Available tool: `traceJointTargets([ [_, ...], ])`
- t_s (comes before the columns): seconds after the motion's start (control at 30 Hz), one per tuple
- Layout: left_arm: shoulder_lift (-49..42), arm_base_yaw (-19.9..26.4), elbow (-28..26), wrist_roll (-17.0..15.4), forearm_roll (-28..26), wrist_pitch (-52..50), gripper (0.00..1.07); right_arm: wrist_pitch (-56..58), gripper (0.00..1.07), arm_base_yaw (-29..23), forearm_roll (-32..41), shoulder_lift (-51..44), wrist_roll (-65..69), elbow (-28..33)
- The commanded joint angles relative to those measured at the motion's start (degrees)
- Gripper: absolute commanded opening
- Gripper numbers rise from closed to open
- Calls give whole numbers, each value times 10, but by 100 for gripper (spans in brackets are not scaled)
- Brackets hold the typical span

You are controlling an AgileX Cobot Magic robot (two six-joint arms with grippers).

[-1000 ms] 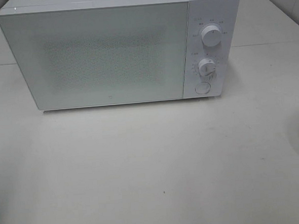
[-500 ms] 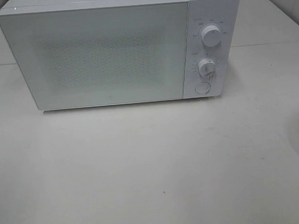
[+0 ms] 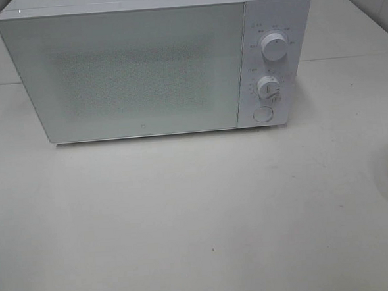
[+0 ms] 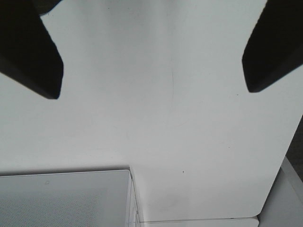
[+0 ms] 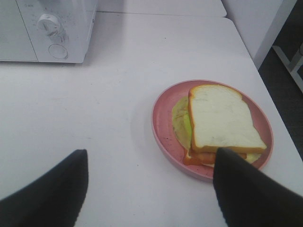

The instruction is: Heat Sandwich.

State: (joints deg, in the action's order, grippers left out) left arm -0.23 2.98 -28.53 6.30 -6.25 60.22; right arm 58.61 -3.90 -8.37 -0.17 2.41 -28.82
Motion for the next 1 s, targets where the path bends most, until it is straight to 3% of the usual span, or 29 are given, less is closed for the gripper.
traceJointTargets([
  [0.03,-17,1,2,-2,-2,-8,98,-1,71,4,0,-16,1,-1],
  [1.0,-16,1,2,-2,-2,-8,98,-1,69,4,0,-16,1,-1],
])
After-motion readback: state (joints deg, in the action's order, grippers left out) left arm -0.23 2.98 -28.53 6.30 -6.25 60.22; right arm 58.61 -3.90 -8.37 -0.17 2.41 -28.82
